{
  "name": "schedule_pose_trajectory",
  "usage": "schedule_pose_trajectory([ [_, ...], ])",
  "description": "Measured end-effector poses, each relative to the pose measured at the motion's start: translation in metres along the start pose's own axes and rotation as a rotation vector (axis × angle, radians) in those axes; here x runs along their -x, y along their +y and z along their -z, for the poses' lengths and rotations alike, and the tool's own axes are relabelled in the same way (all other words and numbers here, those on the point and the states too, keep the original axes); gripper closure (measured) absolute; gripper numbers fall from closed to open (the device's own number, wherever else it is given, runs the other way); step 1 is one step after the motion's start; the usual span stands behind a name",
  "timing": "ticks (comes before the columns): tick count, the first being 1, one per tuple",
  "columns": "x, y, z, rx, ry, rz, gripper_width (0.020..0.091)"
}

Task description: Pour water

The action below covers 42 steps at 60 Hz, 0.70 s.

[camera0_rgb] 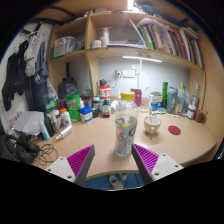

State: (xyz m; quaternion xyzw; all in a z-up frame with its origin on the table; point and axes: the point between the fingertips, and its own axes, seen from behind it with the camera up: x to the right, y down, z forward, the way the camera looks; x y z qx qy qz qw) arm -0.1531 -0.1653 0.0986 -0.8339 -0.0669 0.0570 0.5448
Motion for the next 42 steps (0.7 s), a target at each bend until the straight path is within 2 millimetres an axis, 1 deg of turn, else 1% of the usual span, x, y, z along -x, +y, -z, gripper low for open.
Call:
schedule_pose_trajectory([
  [5,-0.016,-0.003,-0.02,-0.034,-0.005,-0.008,0.0282],
  [8,-0.027,-0.006,-0.036,-0.059,-0.011,-0.005,0.0281],
  [15,-0.045,-0.01,-0.07,-0.102,0.006,-0.004,0.0282],
  [18,-0.053,-0.008,-0.086,-0.11,0.014,-0.012,0.0282],
  [25,-0.057,-0.01,-0.122,-0.121,-0.006,-0.04,0.0277],
  [30,-0.053,-0.02,-0.142,-0.151,-0.023,-0.023,0.0295],
  [32,-0.049,-0.022,-0.149,-0.155,-0.038,-0.012,0.0318],
  [34,-0.044,-0.021,-0.155,-0.149,-0.058,-0.005,0.0356],
  [36,-0.041,-0.02,-0.16,-0.138,-0.07,0.0,0.0433],
  [37,-0.042,-0.019,-0.162,-0.134,-0.064,0.005,0.0519],
  [42,-0.043,-0.02,-0.163,-0.157,-0.051,0.017,0.0559],
])
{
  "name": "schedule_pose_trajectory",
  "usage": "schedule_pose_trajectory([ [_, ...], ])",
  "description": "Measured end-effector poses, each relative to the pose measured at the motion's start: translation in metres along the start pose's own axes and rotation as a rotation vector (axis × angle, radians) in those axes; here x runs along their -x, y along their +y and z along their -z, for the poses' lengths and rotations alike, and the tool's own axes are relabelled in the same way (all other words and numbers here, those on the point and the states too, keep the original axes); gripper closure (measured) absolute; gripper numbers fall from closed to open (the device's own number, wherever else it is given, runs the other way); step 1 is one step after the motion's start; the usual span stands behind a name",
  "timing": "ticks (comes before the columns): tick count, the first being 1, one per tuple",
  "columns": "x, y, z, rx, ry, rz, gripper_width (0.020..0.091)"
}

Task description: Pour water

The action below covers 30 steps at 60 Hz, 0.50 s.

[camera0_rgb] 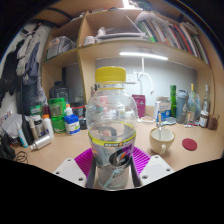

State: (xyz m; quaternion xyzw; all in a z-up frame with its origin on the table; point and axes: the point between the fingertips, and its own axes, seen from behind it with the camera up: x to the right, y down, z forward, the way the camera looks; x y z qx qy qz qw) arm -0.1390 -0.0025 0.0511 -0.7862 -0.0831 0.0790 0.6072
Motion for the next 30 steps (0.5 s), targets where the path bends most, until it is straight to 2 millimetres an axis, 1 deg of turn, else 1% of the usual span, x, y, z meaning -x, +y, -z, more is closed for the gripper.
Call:
schedule_pose_trajectory([
  [5,0.001,0.0,-0.001,-0.016,0.006,-0.011,0.0598],
  [8,0.004,0.002,-0.004,0.008,-0.014,-0.016,0.0602],
  [13,0.005,0.004,-0.008,0.052,-0.034,-0.012,0.0641],
  [27,0.016,0.004,-0.016,0.113,-0.126,0.036,0.0652],
  [30,0.016,0.0,-0.017,0.15,-0.142,0.022,0.065],
])
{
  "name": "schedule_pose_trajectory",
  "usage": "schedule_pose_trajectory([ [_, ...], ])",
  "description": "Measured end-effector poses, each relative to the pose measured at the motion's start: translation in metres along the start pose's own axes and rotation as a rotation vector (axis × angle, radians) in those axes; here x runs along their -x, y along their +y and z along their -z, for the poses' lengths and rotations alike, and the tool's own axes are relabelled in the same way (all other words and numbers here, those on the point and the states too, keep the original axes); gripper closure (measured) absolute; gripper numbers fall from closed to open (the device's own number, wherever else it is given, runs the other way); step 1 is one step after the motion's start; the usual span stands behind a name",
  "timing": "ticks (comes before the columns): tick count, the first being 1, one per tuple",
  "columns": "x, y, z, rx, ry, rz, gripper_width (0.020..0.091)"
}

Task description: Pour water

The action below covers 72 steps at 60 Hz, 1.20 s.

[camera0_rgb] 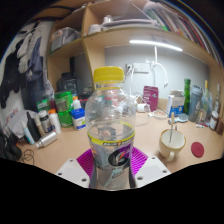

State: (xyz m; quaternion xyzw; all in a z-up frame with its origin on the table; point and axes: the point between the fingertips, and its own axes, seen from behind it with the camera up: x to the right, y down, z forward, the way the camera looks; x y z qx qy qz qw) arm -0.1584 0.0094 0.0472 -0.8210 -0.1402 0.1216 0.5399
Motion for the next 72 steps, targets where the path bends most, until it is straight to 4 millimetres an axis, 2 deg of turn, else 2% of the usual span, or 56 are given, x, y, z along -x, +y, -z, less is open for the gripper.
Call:
schedule_pose_trajectory([
  [5,-0.015,-0.03,0.005,-0.032,0.015,-0.158,0.065],
  [7,-0.023,-0.042,0.004,-0.037,0.023,-0.265,0.0665],
  [10,-0.031,-0.053,0.003,-0.038,0.011,-0.481,0.0652],
  [17,-0.019,-0.066,-0.009,0.036,-0.123,-1.06,0.0652],
  [22,-0.024,-0.073,-0.02,0.073,-0.175,-1.384,0.0653],
  [27,-0.027,-0.094,-0.021,0.063,-0.259,-1.605,0.0653],
  [28,-0.02,-0.1,-0.015,0.061,-0.267,-1.655,0.0652],
  [30,-0.022,-0.109,-0.016,0.06,-0.305,-1.738,0.0655],
  [31,-0.025,-0.108,-0.021,0.054,-0.325,-1.769,0.0656],
  [41,-0.039,-0.144,-0.025,0.024,-0.482,-2.183,0.0654],
  [51,-0.06,-0.166,-0.024,-0.045,-0.553,-2.331,0.0655],
  [63,-0.079,-0.171,-0.024,-0.079,-0.577,-2.39,0.0654],
  [67,-0.077,-0.17,-0.025,-0.064,-0.575,-2.377,0.0652],
  [72,-0.06,-0.169,-0.021,0.002,-0.574,-2.258,0.0652],
])
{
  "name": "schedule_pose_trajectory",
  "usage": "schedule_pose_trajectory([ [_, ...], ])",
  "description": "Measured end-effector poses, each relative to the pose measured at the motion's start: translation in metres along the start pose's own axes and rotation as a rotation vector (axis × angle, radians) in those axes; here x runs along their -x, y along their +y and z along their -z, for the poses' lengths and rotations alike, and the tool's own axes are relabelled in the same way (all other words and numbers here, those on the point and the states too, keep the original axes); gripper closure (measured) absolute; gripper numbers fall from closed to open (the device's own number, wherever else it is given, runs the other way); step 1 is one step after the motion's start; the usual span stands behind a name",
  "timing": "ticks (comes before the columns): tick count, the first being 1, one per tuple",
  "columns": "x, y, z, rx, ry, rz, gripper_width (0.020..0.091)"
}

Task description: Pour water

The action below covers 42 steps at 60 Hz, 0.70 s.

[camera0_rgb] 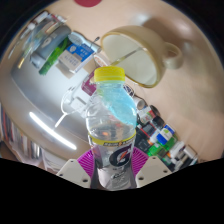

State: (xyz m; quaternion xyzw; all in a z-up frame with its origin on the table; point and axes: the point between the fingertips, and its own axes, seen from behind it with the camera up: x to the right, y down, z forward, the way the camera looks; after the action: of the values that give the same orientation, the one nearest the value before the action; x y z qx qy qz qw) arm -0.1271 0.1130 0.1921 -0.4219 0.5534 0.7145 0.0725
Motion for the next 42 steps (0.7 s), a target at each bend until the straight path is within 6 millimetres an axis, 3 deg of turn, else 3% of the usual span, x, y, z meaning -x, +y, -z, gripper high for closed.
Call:
schedule_pose_trajectory([
  [6,-0.011,0.027,0.009,0.077,0.112,0.317,0.0652],
  [10,0.003,0.044,0.015,0.126,0.164,0.614,0.0652],
  [15,0.063,0.059,0.024,0.128,0.141,1.033,0.065],
  [20,0.155,0.048,0.038,0.007,0.076,1.457,0.0648],
  [24,0.226,0.01,0.059,-0.168,0.046,1.756,0.0648],
  [28,0.278,-0.045,0.08,-0.362,0.075,1.965,0.0645],
  [30,0.278,-0.063,0.08,-0.45,0.139,2.034,0.0646],
  [34,0.263,-0.132,0.099,-0.52,0.26,2.157,0.0637],
  [38,0.233,-0.192,0.114,-0.506,0.379,2.223,0.0637],
  [42,0.197,-0.227,0.119,-0.444,0.49,2.226,0.0637],
])
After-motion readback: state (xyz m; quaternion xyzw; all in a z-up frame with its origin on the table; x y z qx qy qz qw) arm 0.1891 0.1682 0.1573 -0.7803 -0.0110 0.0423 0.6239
